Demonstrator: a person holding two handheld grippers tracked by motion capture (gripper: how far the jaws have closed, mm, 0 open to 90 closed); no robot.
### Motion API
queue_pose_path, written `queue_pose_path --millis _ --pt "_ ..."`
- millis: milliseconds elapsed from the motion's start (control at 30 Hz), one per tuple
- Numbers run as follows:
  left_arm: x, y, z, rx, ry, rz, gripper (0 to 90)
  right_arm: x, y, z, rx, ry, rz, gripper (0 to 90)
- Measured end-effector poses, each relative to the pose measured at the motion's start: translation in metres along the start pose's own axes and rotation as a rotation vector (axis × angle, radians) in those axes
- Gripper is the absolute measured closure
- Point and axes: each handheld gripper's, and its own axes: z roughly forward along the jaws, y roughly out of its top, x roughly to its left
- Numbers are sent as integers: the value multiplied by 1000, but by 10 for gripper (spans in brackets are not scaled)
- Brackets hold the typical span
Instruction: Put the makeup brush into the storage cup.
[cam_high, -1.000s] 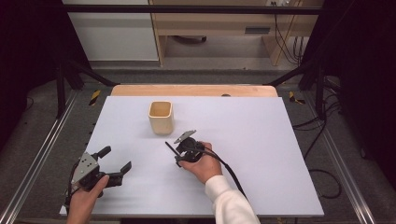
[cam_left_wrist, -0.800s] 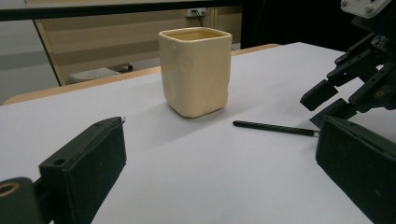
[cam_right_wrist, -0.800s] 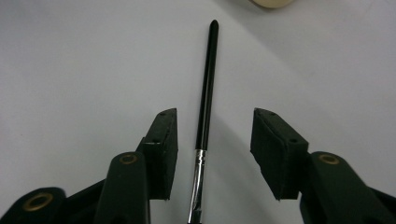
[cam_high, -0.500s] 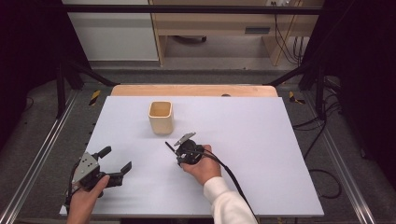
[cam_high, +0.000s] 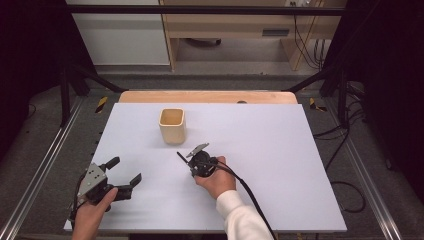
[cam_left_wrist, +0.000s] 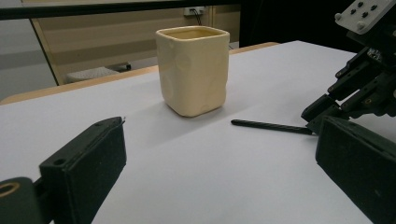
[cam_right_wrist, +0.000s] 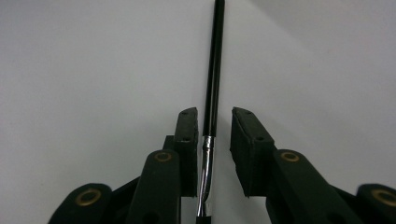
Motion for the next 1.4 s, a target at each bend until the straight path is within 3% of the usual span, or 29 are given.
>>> queue_pose_path --millis 100,467,733,1100,1400 --pt "0 0 0 1 -2 0 14 1 0 0 3 0 16 751" --pt "-1 0 1 5 -6 3 14 2 -1 4 11 12 2 827" --pt "-1 0 2 5 -7 5 14 3 0 3 13 27 51 836" --pt "-2 0 2 9 -9 20 15 -2 0 -14 -10 49 33 837" --pt "-5 1 4 16 -10 39 16 -14 -6 -37 -42 55 20 838"
